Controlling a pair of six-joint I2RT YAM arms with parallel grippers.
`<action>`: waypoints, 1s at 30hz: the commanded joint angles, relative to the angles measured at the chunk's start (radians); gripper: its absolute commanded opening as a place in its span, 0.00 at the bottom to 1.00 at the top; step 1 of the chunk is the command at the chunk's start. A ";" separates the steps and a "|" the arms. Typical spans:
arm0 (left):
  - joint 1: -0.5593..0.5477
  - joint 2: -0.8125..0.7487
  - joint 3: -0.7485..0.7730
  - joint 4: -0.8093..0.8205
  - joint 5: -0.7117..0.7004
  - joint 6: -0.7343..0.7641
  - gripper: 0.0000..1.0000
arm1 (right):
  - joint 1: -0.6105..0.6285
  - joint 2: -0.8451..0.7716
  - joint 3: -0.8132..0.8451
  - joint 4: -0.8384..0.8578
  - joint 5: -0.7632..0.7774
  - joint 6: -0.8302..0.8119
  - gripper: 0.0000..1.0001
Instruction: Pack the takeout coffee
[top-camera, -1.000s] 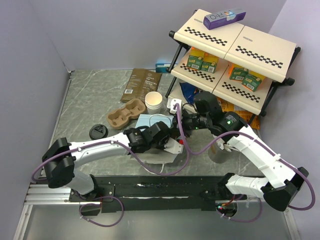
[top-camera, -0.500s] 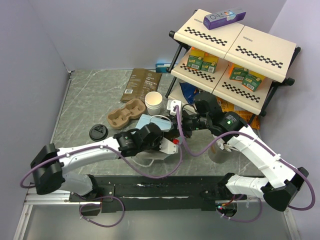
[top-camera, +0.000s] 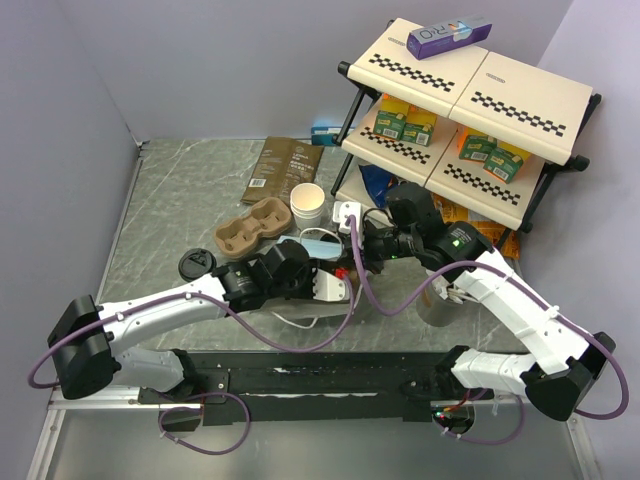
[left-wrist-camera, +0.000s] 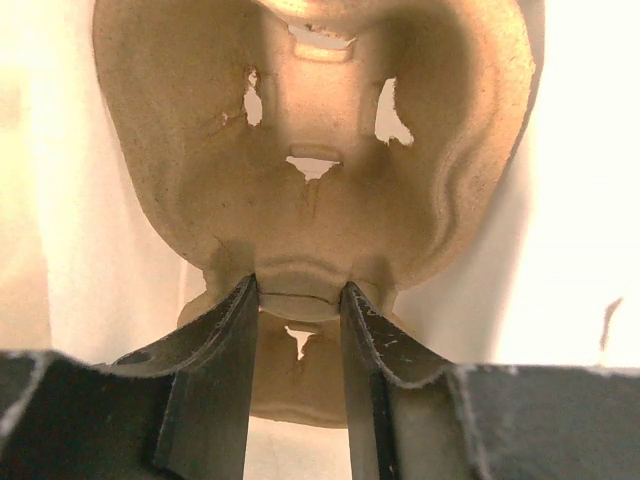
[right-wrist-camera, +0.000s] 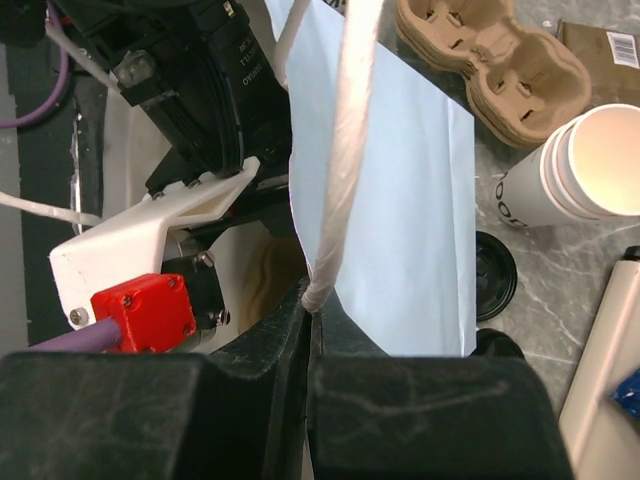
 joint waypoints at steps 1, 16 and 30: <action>0.019 -0.031 0.010 0.046 0.039 -0.077 0.01 | -0.003 -0.008 0.014 -0.057 0.002 -0.015 0.00; -0.009 0.184 0.134 0.029 -0.223 0.044 0.01 | 0.011 -0.001 0.060 -0.059 -0.046 0.023 0.00; -0.021 0.206 0.064 0.077 -0.225 0.130 0.01 | 0.036 0.011 0.067 -0.072 -0.083 -0.006 0.00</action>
